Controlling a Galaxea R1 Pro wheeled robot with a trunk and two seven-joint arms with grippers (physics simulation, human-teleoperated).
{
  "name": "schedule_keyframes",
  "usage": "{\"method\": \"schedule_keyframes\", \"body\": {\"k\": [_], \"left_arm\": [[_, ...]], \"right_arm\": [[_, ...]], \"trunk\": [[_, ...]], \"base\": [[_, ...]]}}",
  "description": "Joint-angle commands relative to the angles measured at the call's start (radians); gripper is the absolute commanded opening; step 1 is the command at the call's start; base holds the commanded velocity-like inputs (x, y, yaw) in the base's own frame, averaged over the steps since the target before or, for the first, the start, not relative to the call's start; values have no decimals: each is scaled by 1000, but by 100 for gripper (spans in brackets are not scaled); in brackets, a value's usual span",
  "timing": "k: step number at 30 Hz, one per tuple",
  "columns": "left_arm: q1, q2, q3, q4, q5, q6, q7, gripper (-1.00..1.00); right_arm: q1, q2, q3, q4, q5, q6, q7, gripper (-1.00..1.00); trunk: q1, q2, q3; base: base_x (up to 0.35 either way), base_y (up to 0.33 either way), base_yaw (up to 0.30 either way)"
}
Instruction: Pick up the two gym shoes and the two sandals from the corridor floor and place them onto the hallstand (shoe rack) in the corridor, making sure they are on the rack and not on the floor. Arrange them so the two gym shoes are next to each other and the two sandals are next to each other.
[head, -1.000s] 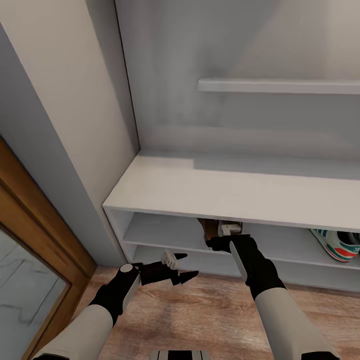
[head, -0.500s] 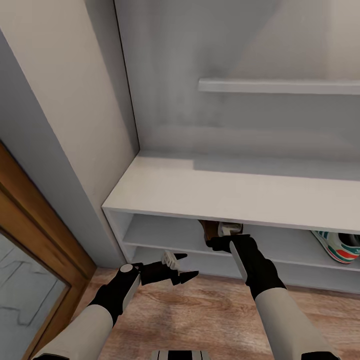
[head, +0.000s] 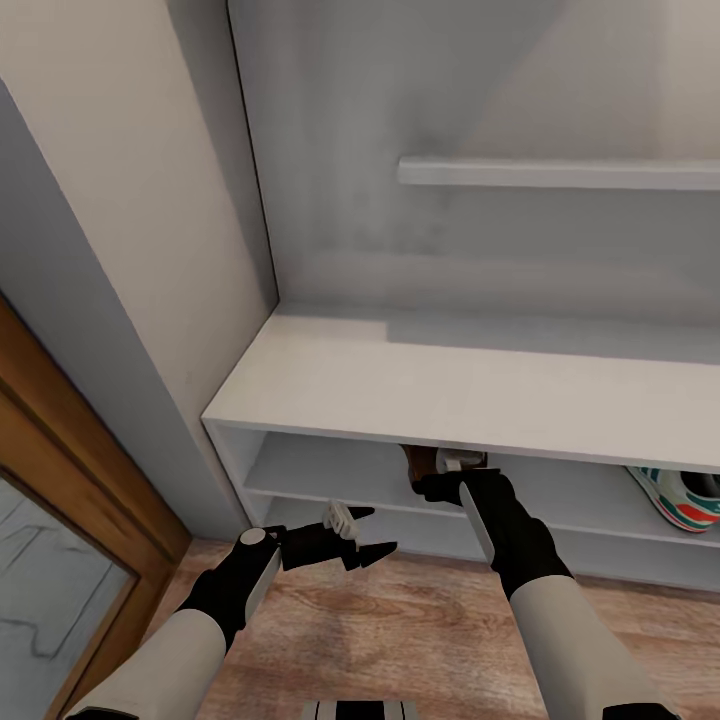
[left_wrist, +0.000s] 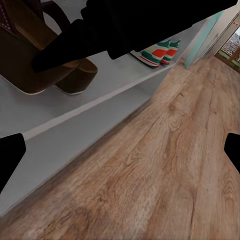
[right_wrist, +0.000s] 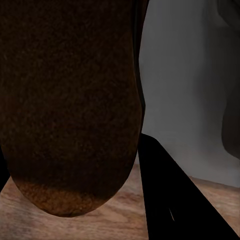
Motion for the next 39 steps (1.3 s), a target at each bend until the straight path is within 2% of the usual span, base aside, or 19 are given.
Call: {"method": "schedule_keyframes", "body": {"k": [1,10,13,15,17,35,36,39], "left_arm": [[0,0,-1,0,-2,-7,0,100],[0,-3,-1,0,-2,-7,-1,100],[0,-16,-2,10,-2,-8,-5,100],[1,-34,-8,37,-3,-9,-19,100],[1,-38,-12,44,-3,-9,-27,100],[1,-43,-17,49,-3,-10,-50,100],[1,-43,-17,49,-3,-10,-50,100],[1,-43,-16,49,-3,-10,-50,100]], "right_arm": [[0,0,0,-1,1,6,3,-100],[0,0,1,-1,1,6,3,-100],[0,0,1,0,1,6,3,-100],[0,0,1,0,1,6,3,-100],[0,0,1,0,1,6,3,-100],[0,0,0,0,1,6,3,-100],[0,0,0,0,1,6,3,100],[0,0,0,0,1,6,3,100]], "trunk": [[0,0,-1],[0,0,-1],[0,0,-1],[0,0,-1],[0,0,-1],[0,0,-1],[0,0,-1],[0,0,-1]], "base": [[0,0,0],[40,0,0],[3,0,0],[1,0,0],[0,0,0],[25,0,0],[8,0,0],[2,0,0]]}}
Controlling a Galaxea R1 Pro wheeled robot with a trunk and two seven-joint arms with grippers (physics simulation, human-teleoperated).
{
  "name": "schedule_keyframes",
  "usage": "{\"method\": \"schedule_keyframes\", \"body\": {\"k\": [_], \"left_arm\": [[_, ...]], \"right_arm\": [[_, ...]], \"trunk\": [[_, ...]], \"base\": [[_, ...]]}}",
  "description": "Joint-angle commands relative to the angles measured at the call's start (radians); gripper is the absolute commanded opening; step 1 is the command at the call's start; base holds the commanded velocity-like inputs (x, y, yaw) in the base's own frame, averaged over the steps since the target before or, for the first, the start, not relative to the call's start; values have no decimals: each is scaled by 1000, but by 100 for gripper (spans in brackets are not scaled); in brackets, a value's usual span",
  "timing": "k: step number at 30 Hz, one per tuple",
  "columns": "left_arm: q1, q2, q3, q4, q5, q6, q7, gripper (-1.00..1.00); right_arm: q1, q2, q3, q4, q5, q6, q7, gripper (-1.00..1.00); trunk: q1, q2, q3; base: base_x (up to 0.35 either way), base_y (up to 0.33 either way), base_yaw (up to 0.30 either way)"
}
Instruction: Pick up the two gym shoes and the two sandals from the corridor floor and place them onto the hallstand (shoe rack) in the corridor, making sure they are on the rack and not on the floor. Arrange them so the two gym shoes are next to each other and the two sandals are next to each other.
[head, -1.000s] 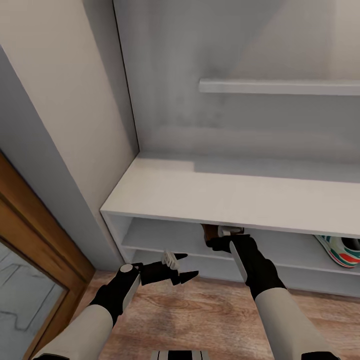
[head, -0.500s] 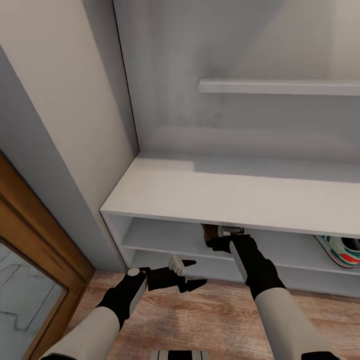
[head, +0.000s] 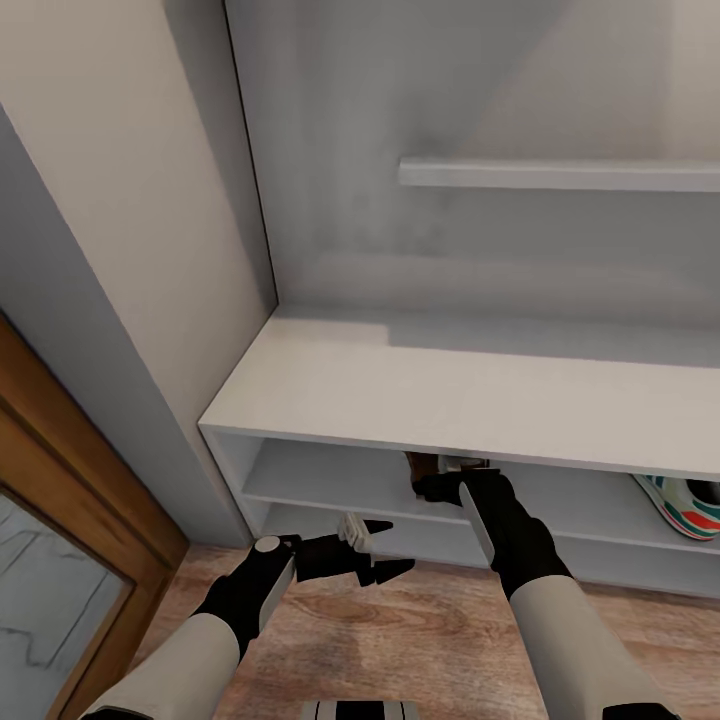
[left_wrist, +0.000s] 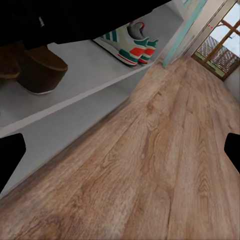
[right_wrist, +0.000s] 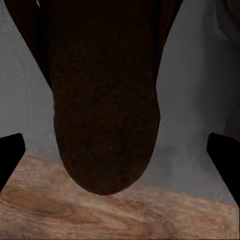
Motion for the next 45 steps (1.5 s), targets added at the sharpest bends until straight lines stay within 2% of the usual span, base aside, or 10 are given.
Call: {"method": "schedule_keyframes", "body": {"k": [1,22,45], "left_arm": [[0,0,-1,0,-2,-8,0,100],[-1,0,-1,0,-2,-8,0,100],[0,0,-1,0,-2,-8,0,100]], "right_arm": [[0,0,0,-1,4,5,5,100],[0,0,-1,-1,2,5,5,100],[0,-2,0,-3,0,3,6,100]], "trunk": [[0,0,-1],[0,0,-1],[0,0,-1]], "base": [[0,0,0],[-15,0,0],[-321,0,0]]}}
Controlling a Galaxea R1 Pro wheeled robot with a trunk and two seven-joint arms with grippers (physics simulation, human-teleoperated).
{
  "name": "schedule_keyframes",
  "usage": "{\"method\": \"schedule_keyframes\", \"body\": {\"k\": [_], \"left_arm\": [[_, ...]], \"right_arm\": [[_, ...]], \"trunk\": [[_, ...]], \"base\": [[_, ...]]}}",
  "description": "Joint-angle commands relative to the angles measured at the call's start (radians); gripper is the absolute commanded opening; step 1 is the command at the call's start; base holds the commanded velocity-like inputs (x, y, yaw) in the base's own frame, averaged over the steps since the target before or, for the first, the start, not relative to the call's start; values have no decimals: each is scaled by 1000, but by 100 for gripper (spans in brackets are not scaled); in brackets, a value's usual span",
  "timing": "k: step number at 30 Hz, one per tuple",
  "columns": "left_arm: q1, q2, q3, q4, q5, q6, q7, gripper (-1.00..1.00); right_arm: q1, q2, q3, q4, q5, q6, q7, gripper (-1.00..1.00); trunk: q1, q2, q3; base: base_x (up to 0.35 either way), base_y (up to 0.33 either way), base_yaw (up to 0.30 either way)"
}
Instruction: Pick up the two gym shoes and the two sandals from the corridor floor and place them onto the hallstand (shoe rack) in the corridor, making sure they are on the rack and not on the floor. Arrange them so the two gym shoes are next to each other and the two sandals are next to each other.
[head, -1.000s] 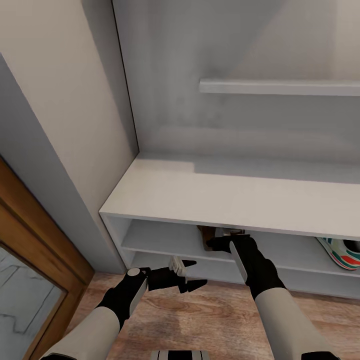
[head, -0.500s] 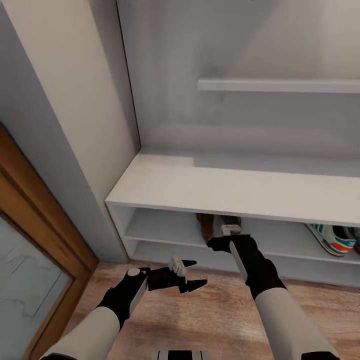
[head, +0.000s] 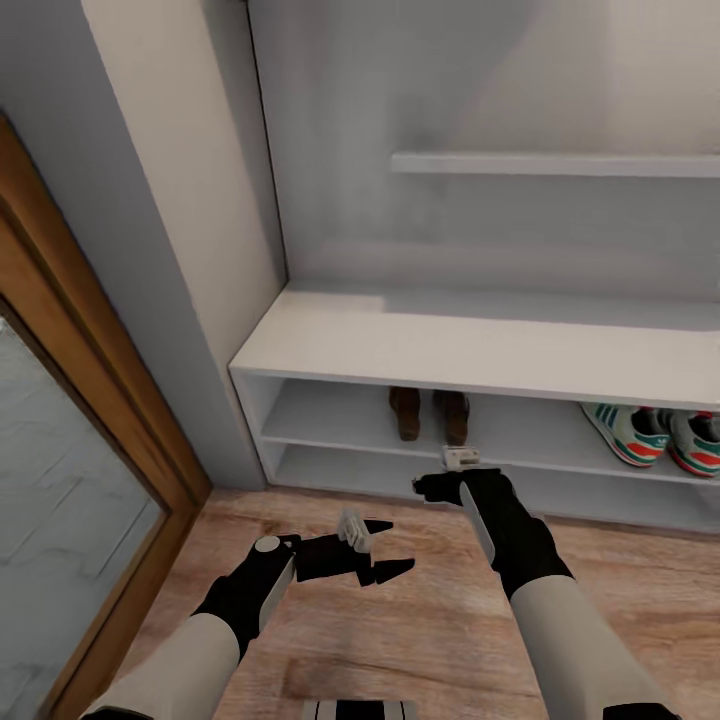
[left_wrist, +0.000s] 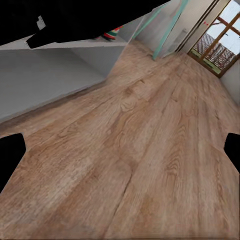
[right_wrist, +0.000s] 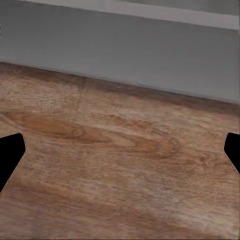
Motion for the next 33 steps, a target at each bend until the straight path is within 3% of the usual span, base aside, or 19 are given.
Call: {"method": "schedule_keyframes", "body": {"k": [1,12,30,32,33], "left_arm": [[0,0,-1,0,-2,-8,0,100],[-1,0,-1,0,-2,-7,0,100],[0,2,-1,0,-2,-7,0,100],[0,2,-1,0,-2,-7,0,100],[0,2,-1,0,-2,-7,0,100]], "right_arm": [[0,0,0,-1,3,5,4,100],[0,0,0,2,1,4,5,100],[5,-1,0,4,0,3,6,100],[6,-1,0,5,0,-108,6,100],[6,-1,0,6,0,-123,6,100]], "trunk": [[-1,0,-1],[-1,0,-1],[-1,0,-1],[-1,0,-1],[-1,0,-1]], "base": [[-339,0,0],[-300,0,0],[-19,0,0],[-228,0,0],[-259,0,0]]}}
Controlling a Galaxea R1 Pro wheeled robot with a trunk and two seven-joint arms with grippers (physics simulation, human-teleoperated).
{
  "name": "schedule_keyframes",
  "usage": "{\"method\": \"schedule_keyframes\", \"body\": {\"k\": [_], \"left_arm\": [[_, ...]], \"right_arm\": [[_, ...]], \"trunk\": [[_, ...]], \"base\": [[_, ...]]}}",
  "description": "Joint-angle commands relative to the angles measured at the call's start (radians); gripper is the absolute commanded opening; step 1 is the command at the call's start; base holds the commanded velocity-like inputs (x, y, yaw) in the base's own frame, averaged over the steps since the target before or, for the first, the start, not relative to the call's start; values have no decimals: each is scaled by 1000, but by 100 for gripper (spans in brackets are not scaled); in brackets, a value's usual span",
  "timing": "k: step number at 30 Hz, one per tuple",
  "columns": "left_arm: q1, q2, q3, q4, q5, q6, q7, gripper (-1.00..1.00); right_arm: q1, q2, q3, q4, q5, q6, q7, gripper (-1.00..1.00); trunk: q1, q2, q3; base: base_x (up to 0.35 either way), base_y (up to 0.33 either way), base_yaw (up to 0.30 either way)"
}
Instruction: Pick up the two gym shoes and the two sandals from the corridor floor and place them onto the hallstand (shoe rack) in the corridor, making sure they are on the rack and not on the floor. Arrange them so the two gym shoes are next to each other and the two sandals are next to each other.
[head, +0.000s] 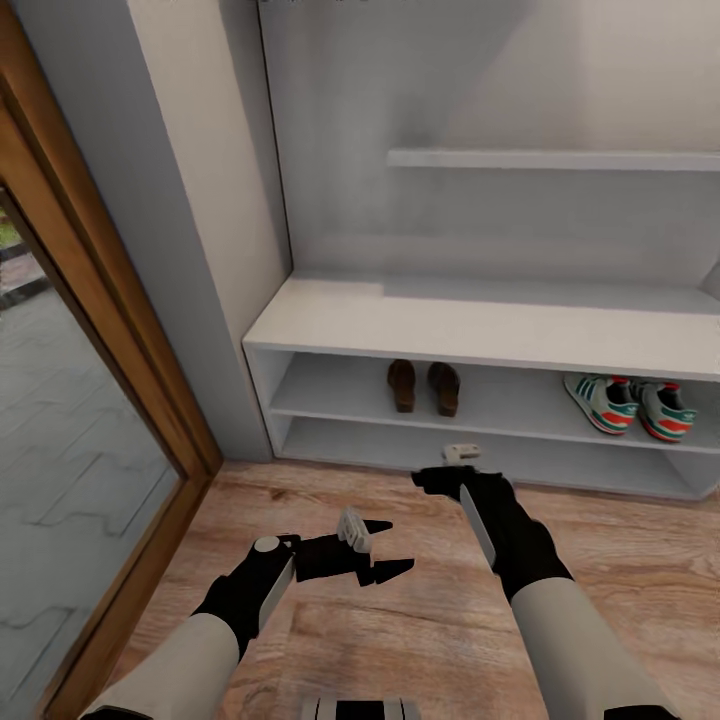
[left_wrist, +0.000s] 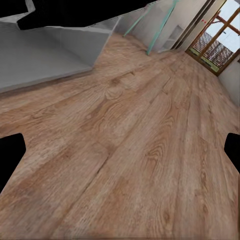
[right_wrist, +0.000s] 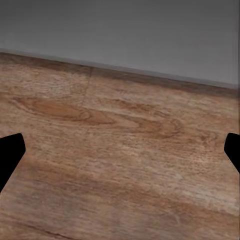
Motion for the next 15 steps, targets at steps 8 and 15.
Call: {"method": "schedule_keyframes", "body": {"k": [8,15], "left_arm": [[-1,0,-1,0,-2,-7,0,100],[-1,0,-1,0,-2,-7,1,100]], "right_arm": [[0,1,0,-2,4,-61,4,100],[0,2,0,0,6,-63,4,100]], "trunk": [[-1,0,4],[-1,0,15]], "base": [[-91,0,-20],[-3,0,-67]]}}
